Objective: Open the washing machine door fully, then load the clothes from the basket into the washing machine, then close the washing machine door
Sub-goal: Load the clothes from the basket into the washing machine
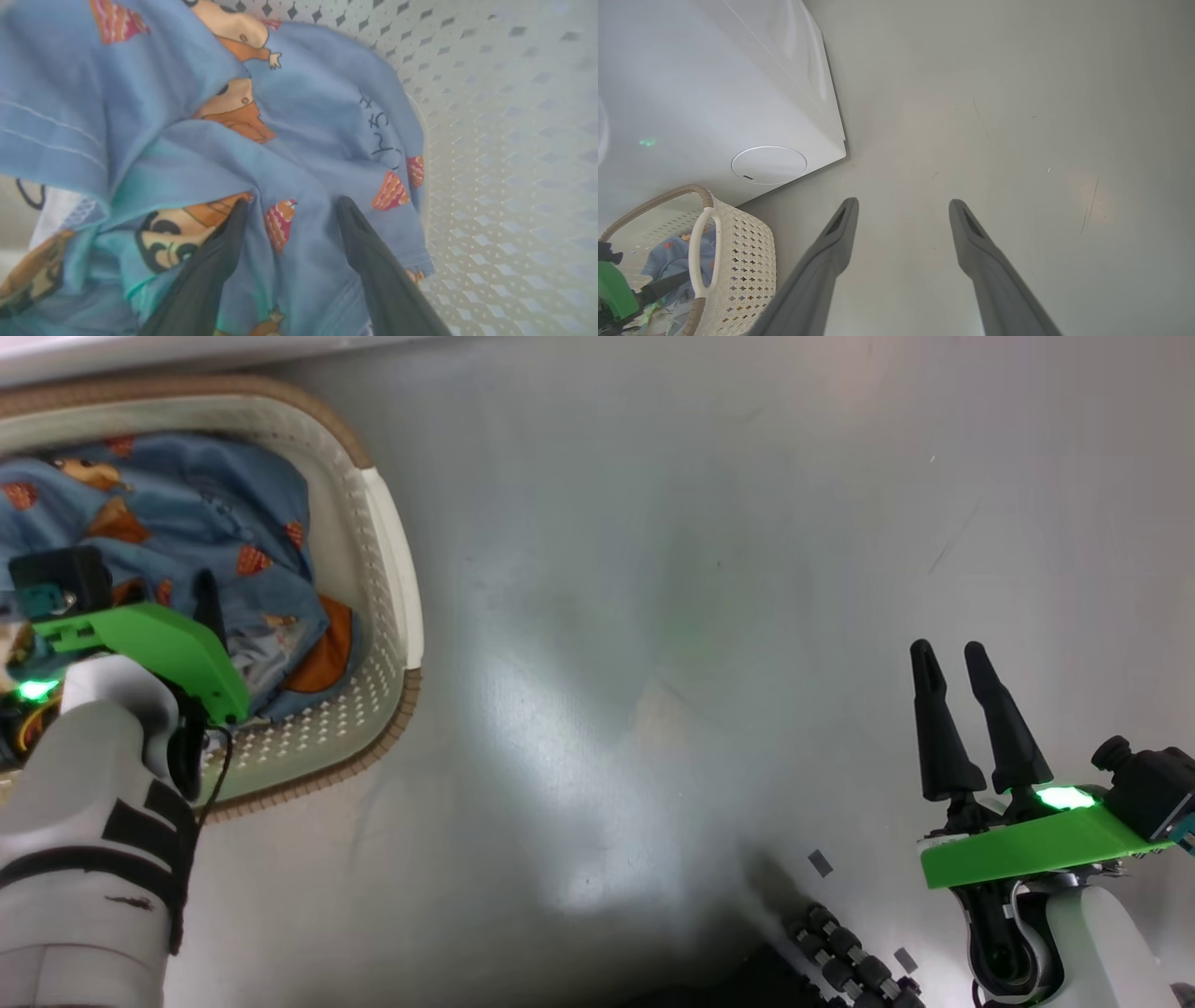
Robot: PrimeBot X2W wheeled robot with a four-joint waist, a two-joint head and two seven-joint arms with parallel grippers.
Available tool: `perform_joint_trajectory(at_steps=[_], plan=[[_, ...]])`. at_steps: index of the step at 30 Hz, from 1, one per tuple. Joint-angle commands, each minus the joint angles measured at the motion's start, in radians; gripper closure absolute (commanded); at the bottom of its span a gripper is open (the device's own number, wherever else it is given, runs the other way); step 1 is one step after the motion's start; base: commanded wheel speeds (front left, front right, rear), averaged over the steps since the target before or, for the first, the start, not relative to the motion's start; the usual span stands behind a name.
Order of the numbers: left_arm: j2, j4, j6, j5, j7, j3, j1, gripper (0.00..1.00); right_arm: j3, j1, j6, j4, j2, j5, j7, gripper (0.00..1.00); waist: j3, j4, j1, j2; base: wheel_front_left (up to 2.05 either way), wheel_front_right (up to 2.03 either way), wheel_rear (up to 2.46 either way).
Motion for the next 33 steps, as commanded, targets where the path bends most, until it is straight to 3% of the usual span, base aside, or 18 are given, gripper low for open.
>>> perform_joint_trajectory(at_steps=[1, 17, 20, 21, 26, 33], plan=[[0.041, 0.002, 0.010, 0.007, 0.008, 0.006, 0.015, 0.00, 0.014, 0.022, 0.010, -0.021, -0.011, -0.001, -0.008, 0.00, 0.020, -0.007, 0.0000, 0.0000, 0.00, 0.00, 0.00], [0.055, 0.023, 0.068, 0.045, 0.081, -0.057, -0.071, 0.00, -0.007, 0.029, 0.010, -0.062, -0.019, 0.005, -0.008, 0.00, 0.085, -0.041, 0.0000, 0.0000, 0.00, 0.00, 0.00], [0.062, 0.025, 0.079, 0.066, 0.090, -0.083, -0.080, 0.57, -0.018, 0.030, 0.010, -0.070, -0.024, 0.004, -0.008, 0.00, 0.091, -0.045, 0.0000, 0.0000, 0.00, 0.00, 0.00], [0.063, 0.026, 0.083, 0.070, 0.085, -0.088, -0.083, 1.00, -0.021, 0.030, 0.010, -0.072, -0.025, 0.003, -0.008, 0.00, 0.093, -0.046, 0.0000, 0.0000, 0.00, 0.00, 0.00], [0.053, 0.027, 0.103, 0.068, 0.051, -0.095, -0.086, 1.00, -0.038, 0.031, 0.010, -0.079, -0.028, 0.003, -0.008, 0.00, 0.088, -0.036, 0.0000, 0.0000, 0.00, 0.00, 0.00], [0.024, 0.013, 0.115, 0.004, -0.086, -0.043, -0.044, 1.00, -0.068, 0.039, 0.010, -0.075, -0.038, -0.008, -0.008, 0.00, 0.023, 0.016, 0.0000, 0.0000, 0.00, 0.00, 0.00]])
